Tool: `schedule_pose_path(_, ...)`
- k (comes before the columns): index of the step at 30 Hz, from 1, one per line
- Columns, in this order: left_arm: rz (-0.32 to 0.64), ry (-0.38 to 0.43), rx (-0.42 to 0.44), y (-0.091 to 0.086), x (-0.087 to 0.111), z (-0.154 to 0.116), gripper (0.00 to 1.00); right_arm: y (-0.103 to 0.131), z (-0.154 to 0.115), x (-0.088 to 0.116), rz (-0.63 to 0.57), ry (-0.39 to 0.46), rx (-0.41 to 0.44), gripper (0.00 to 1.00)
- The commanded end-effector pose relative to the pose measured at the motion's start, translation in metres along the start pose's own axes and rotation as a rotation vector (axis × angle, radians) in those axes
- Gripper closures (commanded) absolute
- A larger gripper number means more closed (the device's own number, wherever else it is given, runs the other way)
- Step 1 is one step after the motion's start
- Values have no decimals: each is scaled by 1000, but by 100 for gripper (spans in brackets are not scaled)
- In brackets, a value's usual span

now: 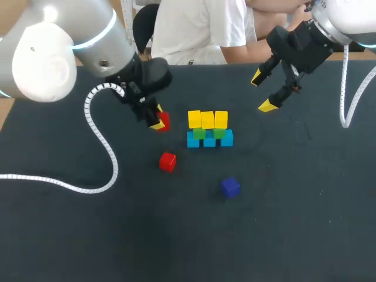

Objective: Place the blue cubes, place green cubes on the blue cubes, place the yellow cubes on the green cubes, then place the red cubes on the yellow cubes, and place purple cube on the red cubes.

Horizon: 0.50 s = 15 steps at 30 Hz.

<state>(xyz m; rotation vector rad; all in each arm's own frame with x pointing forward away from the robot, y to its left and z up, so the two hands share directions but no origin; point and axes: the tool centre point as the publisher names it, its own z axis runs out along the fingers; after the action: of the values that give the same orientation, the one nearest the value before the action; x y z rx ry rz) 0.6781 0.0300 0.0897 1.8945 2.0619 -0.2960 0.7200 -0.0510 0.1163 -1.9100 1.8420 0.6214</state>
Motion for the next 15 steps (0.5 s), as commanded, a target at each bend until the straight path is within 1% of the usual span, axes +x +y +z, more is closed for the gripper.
schedule_pose_path(1,38,-160,-61,-16,9,-6,100,0,0,0,-1,-1,-1,0)
schedule_pose_path(2,48,-180,-67,-16,7,-6,100,0,0,0,-1,-1,-1,0)
schedule_pose_path(4,51,-166,-63,-16,2,-7,100,0,0,0,-1,-1,-1,0)
schedule_pose_path(11,62,-166,-71,-15,-22,-18,100,0,0,0,-1,-1,-1,0)
schedule_pose_path(14,74,-143,-32,-14,-33,-22,100,0,0,0,-1,-1,-1,0)
schedule_pose_path(15,65,-127,-2,-13,-36,-23,100,0,0,0,-1,-1,-1,0)
